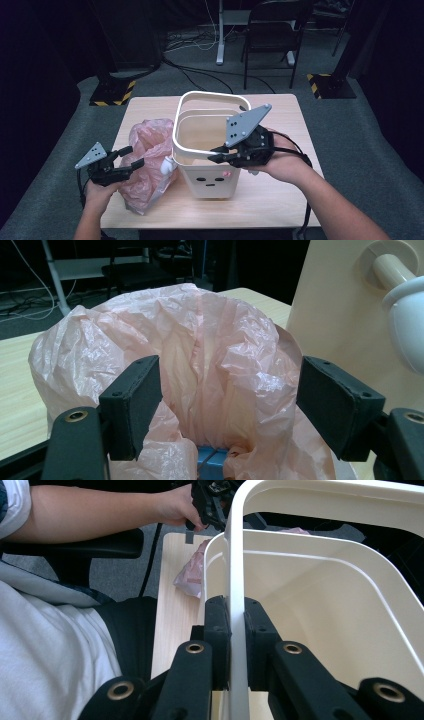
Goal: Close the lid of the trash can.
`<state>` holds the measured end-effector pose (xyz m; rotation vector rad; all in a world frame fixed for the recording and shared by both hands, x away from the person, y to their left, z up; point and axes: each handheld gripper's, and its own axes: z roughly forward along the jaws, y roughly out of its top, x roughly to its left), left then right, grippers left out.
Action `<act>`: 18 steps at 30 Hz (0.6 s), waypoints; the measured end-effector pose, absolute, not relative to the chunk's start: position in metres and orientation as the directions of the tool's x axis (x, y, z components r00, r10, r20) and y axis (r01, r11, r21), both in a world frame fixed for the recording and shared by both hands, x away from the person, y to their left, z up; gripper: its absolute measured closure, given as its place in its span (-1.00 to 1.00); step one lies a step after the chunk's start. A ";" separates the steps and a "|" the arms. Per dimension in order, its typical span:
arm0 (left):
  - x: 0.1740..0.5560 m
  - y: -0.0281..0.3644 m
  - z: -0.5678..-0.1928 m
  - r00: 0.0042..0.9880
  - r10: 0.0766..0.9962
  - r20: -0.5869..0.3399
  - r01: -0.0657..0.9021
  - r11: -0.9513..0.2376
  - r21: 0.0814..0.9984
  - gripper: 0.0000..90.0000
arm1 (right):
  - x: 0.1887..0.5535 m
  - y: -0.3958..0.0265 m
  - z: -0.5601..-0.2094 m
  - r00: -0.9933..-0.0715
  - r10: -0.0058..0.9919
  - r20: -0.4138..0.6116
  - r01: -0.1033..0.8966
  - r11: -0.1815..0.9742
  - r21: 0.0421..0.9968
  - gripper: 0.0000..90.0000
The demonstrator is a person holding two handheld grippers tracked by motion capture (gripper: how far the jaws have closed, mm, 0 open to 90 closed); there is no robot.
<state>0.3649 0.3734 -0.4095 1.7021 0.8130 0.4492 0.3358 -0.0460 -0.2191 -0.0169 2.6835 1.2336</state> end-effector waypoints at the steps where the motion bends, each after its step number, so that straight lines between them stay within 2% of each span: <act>1: 0.365 0.373 -0.410 0.688 0.717 -0.115 0.285 -0.120 0.951 -0.43 | 0.336 -0.045 -0.219 -0.983 0.065 -0.173 -0.089 0.654 0.751 0.85; 18: 0.365 0.374 -0.410 0.688 0.717 -0.116 0.286 -0.121 0.951 -0.43 | 0.334 -0.038 -0.221 -0.987 0.021 -0.161 -0.105 0.674 0.731 0.85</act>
